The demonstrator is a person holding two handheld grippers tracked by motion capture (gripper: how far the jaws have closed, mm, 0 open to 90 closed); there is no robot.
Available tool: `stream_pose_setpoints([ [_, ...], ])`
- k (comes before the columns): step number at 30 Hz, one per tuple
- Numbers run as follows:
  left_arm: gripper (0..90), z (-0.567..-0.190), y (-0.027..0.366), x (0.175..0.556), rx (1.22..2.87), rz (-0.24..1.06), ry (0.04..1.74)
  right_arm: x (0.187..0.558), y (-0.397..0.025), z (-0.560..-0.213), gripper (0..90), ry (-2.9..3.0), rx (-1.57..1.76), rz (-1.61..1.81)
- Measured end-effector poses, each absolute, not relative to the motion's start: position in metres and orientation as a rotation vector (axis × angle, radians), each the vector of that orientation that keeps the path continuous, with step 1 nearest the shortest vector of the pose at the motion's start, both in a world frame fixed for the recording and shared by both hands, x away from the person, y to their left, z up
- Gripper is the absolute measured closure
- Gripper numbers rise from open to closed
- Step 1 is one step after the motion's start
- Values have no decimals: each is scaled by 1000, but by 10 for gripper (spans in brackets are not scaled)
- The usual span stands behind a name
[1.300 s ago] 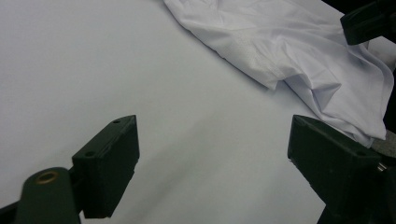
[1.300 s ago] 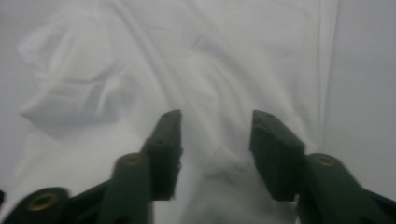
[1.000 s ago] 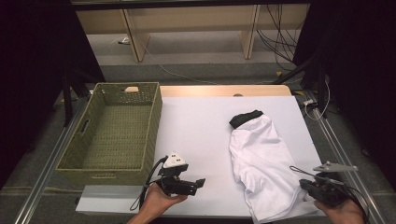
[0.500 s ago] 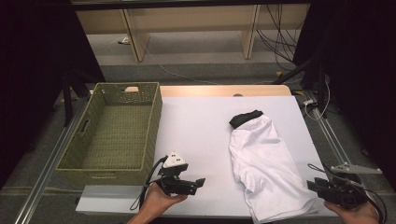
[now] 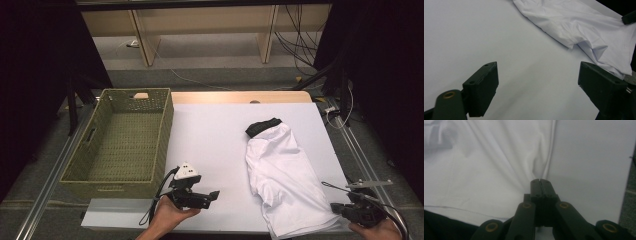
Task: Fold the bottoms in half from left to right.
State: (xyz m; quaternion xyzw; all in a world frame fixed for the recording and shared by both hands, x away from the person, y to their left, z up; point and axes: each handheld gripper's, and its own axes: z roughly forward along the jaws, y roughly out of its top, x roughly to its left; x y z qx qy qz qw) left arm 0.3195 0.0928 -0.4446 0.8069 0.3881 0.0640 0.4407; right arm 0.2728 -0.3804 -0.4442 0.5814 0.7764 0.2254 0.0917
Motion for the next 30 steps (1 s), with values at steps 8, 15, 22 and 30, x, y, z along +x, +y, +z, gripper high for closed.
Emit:
stream_pose_setpoints([
  [8,166,-444,92,319,2005,162,960,274,-382,-455,898,2356,1758,596],
  [15,166,-445,92,320,2002,157,965,279,-387,-438,611,2218,1725,733],
  [22,164,-445,92,320,1996,155,968,320,-375,-421,483,2112,1621,900],
  [30,162,-445,93,320,1984,151,966,378,-356,-423,398,2154,1569,884],
])
